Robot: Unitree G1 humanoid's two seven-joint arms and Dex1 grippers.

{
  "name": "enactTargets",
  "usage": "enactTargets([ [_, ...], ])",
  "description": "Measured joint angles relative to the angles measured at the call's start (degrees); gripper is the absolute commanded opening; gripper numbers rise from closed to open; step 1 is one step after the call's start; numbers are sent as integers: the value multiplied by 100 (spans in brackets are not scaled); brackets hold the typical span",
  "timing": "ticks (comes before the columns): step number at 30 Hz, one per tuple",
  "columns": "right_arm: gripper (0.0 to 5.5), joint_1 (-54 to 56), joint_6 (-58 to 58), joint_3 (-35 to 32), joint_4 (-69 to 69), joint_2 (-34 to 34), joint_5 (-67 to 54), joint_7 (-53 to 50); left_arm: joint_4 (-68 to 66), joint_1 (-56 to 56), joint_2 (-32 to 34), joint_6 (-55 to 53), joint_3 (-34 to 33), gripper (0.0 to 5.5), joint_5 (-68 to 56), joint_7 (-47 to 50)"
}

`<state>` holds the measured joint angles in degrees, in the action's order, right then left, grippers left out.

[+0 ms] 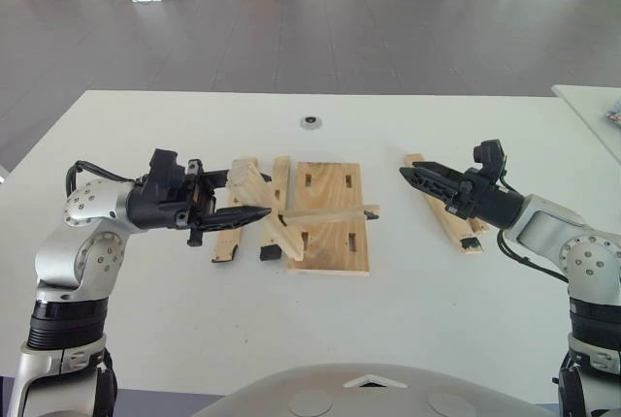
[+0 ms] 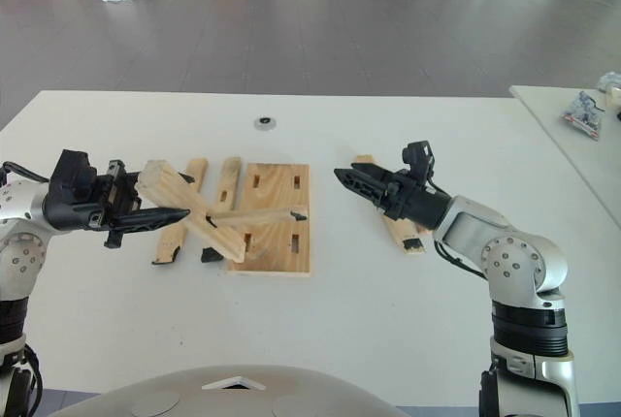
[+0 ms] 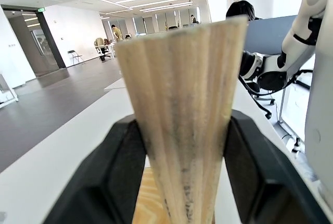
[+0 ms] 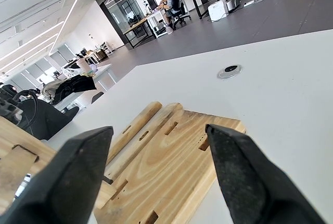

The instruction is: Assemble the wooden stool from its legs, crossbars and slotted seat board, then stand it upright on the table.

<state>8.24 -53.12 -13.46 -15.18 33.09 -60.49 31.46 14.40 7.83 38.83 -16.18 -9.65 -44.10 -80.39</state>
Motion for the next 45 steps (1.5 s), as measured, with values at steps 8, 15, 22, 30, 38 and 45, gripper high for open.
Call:
enactTargets([
  [8,333,21,0,-3,1,-47,24,18,-251,235,-116,319,240,206,193,-1],
  [15,333,44,0,-1,5,-99,105,25,-607,500,-81,433,498,206,334,-207],
  [22,333,44,0,-1,5,-203,143,24,-856,574,-6,446,553,206,433,-396],
  [30,333,46,3,7,5,-310,244,-82,-658,597,-88,453,1137,206,604,-160],
  [38,333,121,2,-110,12,-393,235,-294,-952,-122,320,44,1688,295,1139,21],
  [45,333,223,2,-123,49,-445,241,-350,-1073,-7,201,576,1437,419,1593,497],
])
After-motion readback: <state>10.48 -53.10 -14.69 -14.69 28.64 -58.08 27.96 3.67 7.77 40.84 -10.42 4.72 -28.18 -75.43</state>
